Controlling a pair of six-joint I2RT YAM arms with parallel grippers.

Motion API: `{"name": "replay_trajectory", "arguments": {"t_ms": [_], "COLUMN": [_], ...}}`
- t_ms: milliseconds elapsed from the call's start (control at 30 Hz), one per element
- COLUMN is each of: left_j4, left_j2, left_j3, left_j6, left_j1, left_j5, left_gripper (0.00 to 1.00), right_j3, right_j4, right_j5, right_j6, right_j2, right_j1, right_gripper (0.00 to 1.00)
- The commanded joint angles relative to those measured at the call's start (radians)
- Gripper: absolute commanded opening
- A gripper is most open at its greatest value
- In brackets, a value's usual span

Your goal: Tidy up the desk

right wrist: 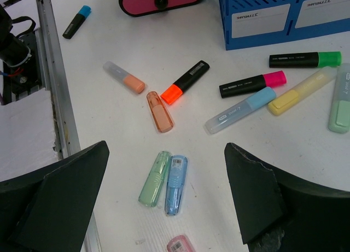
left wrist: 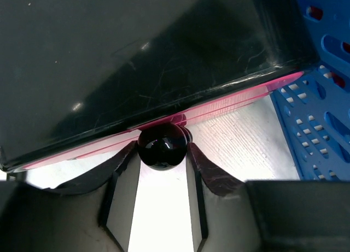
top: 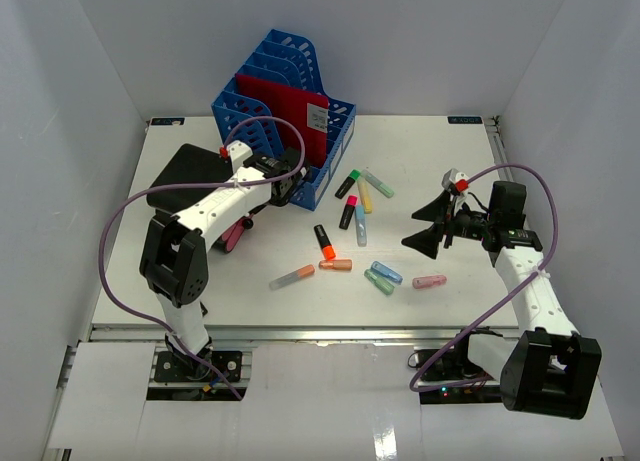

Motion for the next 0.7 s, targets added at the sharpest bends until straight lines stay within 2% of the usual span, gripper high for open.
{"name": "replay_trajectory", "arguments": {"t_ms": [0, 67, 133, 400, 667], "left_j4": [-0.010, -0.002, 0.021, 0.082, 0.048], "left_j2": [-0.019, -0.027, -0.042, -0.072, -0.052], "left_j3": [0.014, 0.011, -0.003, 0.007, 0.024], "left_j6": [-0.022, -0.019, -0.006, 0.001, -0.075], "left_j1": [0.006, 0.004, -0.005, -0.094, -0.193], "left_j5": [-0.016, 0.010, 0.035, 0.117, 0.132], "left_gripper": [0.37, 0.27, 0.24, 0.23, 0.24], "right_j3": [-0.005, -0.005, -0.005, -0.003, -0.003], "right_j4": [0.023, 0.024, 0.025, 0.025, 0.023], "right_j5": [-0.034, -0.035, -0.035, -0.037, -0.044], "right_j6": [-0.001, -0.001, -0.001, -0.001, -0.001], "right_j2": [-0.024, -0.024, -0.024, -0.028, -0.035], "right_j1": [-0.012, -0.016, -0.017, -0.019, -0.022], "right_gripper": [0.93, 0.93, 0.93, 0.93, 0.93]}}
